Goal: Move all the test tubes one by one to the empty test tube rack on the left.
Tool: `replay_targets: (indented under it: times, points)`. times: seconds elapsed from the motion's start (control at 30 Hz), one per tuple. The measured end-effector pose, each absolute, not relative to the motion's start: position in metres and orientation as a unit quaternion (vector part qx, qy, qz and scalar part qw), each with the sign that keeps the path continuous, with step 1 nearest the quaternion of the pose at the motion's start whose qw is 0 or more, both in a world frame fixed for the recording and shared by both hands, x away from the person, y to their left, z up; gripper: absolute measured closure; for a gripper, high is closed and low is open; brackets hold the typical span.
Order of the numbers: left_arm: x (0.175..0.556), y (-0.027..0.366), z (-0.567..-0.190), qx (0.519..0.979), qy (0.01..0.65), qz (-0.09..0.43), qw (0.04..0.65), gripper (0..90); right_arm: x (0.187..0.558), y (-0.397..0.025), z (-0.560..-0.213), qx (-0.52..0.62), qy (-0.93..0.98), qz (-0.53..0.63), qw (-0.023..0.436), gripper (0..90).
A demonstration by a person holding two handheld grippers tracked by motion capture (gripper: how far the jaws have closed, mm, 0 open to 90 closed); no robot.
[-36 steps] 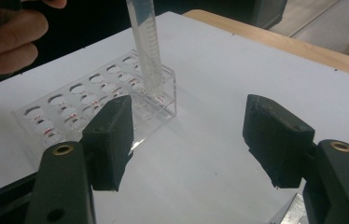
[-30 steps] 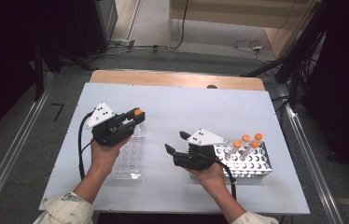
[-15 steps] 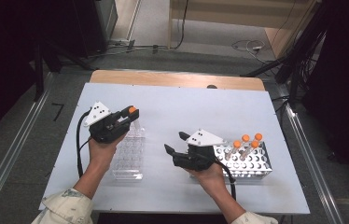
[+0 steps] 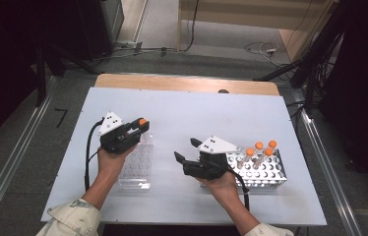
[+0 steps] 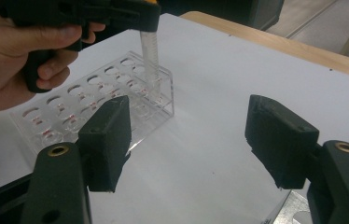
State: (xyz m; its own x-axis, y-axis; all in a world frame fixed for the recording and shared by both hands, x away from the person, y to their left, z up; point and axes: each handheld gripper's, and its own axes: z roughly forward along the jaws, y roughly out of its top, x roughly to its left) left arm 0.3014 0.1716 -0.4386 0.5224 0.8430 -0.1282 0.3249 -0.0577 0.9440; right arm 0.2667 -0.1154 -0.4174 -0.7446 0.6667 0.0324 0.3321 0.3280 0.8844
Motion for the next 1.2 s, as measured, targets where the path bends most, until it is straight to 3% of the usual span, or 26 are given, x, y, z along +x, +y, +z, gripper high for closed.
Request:
replay_targets:
  times: [0.7, 1.03, 1.2]
  points:
    - [0.2972, 0.1675, -0.4401, 0.721, 0.413, 0.252, 0.496, 68.5, 0.2665, -0.1185, -0.4166, 0.314, 0.796, 0.488, 0.174, 29.0]
    - [0.2974, 0.1702, -0.4400, 0.718, 0.414, 0.241, 0.504, 52.0, 0.2663, -0.1193, -0.4171, 0.317, 0.795, 0.488, 0.174, 28.9]
    - [0.2941, 0.1732, -0.4398, 0.708, 0.415, 0.239, 0.519, 39.1, 0.2665, -0.1240, -0.4169, 0.321, 0.790, 0.491, 0.178, 29.0]
